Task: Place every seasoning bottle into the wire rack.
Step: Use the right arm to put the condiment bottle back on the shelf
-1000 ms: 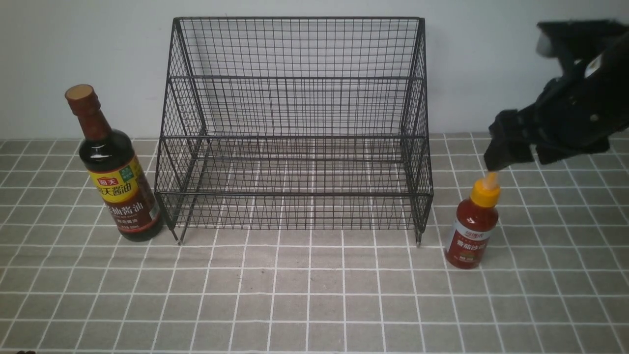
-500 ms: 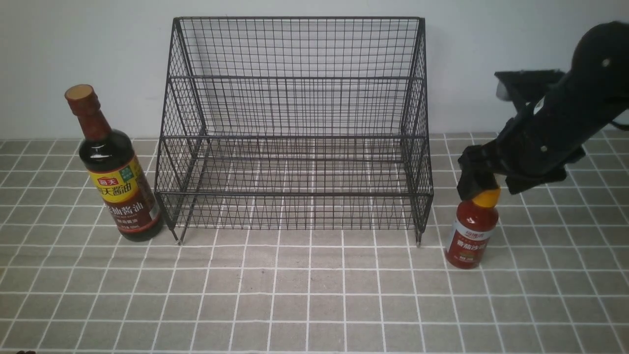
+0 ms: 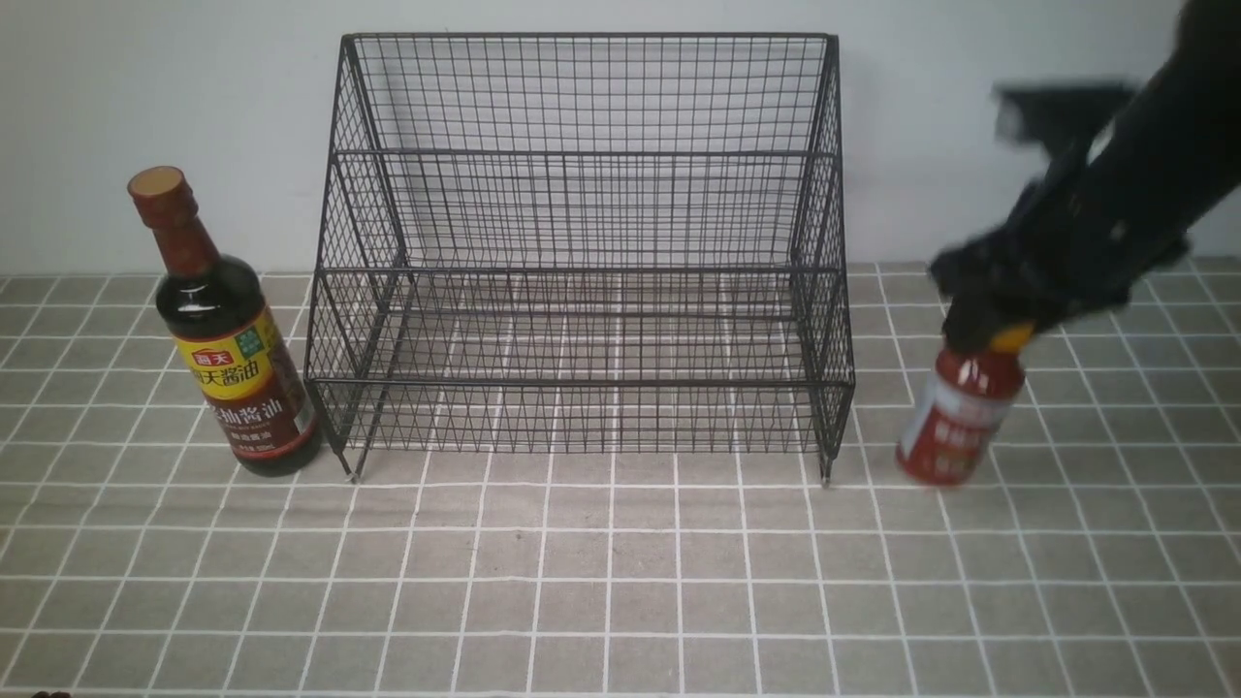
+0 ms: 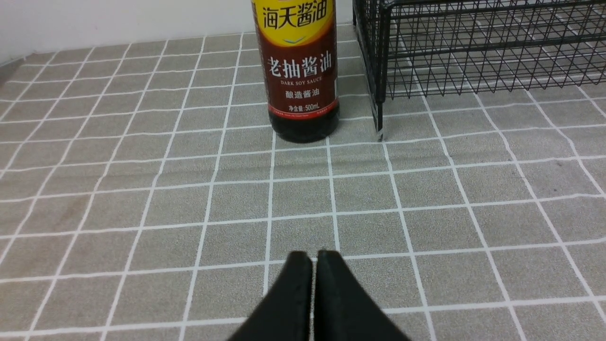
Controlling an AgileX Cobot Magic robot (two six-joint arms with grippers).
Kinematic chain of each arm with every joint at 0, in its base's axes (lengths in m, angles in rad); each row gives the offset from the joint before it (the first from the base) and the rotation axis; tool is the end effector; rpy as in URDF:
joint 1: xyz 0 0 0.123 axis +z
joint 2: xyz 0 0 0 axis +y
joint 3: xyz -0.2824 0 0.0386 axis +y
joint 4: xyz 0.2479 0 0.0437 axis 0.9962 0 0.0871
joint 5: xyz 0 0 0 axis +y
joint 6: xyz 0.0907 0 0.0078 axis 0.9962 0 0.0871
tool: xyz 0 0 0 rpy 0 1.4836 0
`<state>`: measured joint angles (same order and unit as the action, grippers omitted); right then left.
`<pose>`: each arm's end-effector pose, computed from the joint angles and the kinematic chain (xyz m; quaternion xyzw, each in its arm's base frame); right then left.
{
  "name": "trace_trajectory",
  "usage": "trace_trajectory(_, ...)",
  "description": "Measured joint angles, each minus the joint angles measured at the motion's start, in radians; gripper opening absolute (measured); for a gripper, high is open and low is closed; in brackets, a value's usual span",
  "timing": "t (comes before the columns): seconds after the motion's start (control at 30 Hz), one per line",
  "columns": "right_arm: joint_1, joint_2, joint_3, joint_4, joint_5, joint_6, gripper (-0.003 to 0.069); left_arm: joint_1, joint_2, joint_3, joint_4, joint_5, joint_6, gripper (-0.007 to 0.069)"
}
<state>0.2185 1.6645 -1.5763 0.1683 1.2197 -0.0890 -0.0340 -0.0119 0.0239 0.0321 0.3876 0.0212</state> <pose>0.3354 0.0891 0.3379 -0.1357 0.9719 0.0938 0.1678 0.0522 -0.0007 0.1709 0.0307 0.8079 0.0099 0.5885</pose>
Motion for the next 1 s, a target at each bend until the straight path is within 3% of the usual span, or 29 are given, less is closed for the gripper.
trace_trajectory(0.3, 0.133, -0.06, -0.22, -0.005, 0.033, 0.031, 0.029, 0.0, 0.0, 0.0, 0.0, 0.0, 0.0, -0.0007)
trace_trajectory(0.47, 0.246, 0.037, -0.243, -0.03, -0.079, 0.044, 0.029, 0.0, 0.0, 0.0, 0.0, 0.0, 0.0, -0.0007)
trace_trajectory(0.63, 0.259, 0.134, -0.249, -0.046, -0.201, 0.052, 0.029, 0.0, 0.0, 0.0, 0.0, 0.0, 0.0, -0.0007)
trace_trajectory(1.0, 0.281, 0.197, -0.276, -0.045, -0.292, 0.056, 0.029, 0.0, 0.0, 0.0, 0.0, 0.0, 0.0, -0.0007)
